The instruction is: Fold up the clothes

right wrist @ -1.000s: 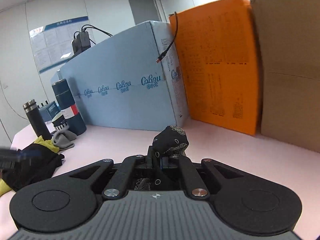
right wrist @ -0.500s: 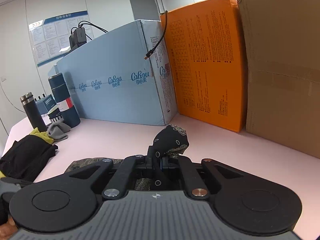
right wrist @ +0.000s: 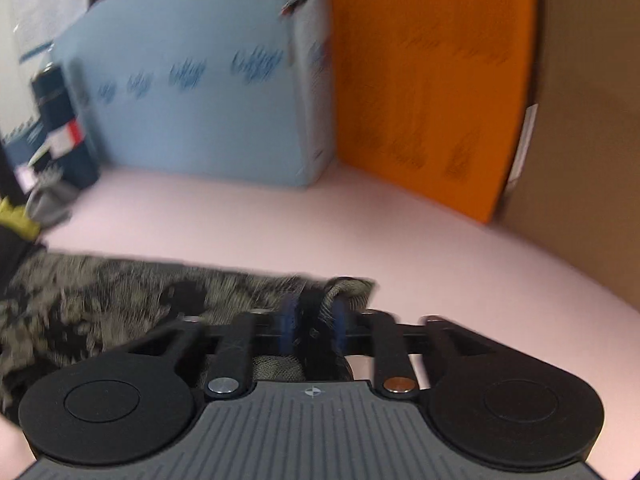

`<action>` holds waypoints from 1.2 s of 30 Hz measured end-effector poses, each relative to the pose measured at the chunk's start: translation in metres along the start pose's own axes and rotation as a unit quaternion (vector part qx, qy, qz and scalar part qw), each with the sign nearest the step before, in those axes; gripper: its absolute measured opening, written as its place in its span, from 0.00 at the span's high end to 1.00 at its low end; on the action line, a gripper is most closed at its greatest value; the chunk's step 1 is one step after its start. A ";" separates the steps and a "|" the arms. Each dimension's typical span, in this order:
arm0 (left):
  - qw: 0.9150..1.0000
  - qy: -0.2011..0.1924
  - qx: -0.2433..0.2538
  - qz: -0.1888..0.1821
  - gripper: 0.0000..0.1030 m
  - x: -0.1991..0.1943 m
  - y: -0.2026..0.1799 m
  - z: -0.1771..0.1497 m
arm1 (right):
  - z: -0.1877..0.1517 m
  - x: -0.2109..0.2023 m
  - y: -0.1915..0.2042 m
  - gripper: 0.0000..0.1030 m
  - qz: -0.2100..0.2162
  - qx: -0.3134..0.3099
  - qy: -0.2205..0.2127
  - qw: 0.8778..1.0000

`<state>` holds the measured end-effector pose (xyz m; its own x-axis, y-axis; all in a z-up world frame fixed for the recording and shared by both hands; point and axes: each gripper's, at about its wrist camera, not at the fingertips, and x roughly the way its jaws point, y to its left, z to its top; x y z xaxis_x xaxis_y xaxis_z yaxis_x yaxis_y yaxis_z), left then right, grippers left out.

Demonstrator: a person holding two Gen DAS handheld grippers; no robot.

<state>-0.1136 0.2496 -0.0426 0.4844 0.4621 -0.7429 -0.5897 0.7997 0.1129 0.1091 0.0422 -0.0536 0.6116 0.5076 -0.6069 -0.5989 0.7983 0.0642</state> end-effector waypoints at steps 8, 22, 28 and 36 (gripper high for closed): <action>1.000 0.031 0.004 0.001 0.17 -0.013 -0.013 -0.014 | -0.038 -0.057 0.048 0.14 0.034 0.050 0.060 0.996; 0.999 0.039 0.008 -0.035 0.17 -0.021 -0.019 -0.022 | -0.096 -0.072 0.100 0.08 0.019 0.095 0.134 0.986; 0.998 0.037 0.018 -0.042 0.17 -0.016 -0.023 -0.023 | -0.101 -0.071 0.102 0.05 0.004 0.101 0.137 0.985; 0.997 0.043 0.026 -0.051 0.17 -0.002 -0.027 -0.017 | -0.102 -0.064 0.103 0.04 -0.005 0.097 0.142 0.985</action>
<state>-0.1100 0.2201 -0.0555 0.4813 0.3434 -0.8065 -0.5043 0.8610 0.0657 -0.0446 0.0590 -0.0889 0.4305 0.4098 -0.8042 -0.4673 0.8635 0.1898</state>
